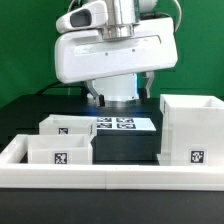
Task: Assemble drawer
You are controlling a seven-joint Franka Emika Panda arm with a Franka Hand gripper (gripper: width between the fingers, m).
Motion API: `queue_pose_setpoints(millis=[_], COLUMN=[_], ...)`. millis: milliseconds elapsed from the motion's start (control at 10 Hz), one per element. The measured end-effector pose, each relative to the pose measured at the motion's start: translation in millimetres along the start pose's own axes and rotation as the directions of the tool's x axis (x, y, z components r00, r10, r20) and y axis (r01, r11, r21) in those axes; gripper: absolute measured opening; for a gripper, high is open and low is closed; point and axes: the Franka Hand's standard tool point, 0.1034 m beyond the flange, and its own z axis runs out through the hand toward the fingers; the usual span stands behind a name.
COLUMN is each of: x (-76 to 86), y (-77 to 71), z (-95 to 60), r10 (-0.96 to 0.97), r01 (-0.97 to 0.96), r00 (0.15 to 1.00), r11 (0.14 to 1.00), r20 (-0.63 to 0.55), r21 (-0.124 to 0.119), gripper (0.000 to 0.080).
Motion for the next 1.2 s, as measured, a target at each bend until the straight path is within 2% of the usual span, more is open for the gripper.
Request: queue_pose_setpoints(millis=[100, 300, 500, 600, 700, 1000, 1200], x=[-1.1, -12.8, -24.7, -29.4, -34.8, -35.1, -38.4], y=[1.6, 13.9, 23.7, 30.1, 38.3, 37.7, 45.6], z=[1.1, 8.7, 19.7, 26.6, 33.5, 34.2, 40.3], r10=[-0.016, -0.116, -0.135, -0.151, -0.15, -0.143, -0.124], r01=[0.016, 0.117, 0.136, 0.151, 0.15, 0.144, 0.125], r00=[1.0, 0.993, 0.991, 0.988, 0.989, 0.99, 0.992], r11=[1.0, 0.991, 0.986, 0.983, 0.983, 0.984, 0.987], r20=[0.002, 0.016, 0.01, 0.007, 0.01, 0.013, 0.021], r21=[-0.004, -0.059, -0.098, -0.107, -0.109, -0.106, -0.101], gripper=[0.0649, 0.0649, 0.0649, 0.0649, 0.0649, 0.0649, 0.0649])
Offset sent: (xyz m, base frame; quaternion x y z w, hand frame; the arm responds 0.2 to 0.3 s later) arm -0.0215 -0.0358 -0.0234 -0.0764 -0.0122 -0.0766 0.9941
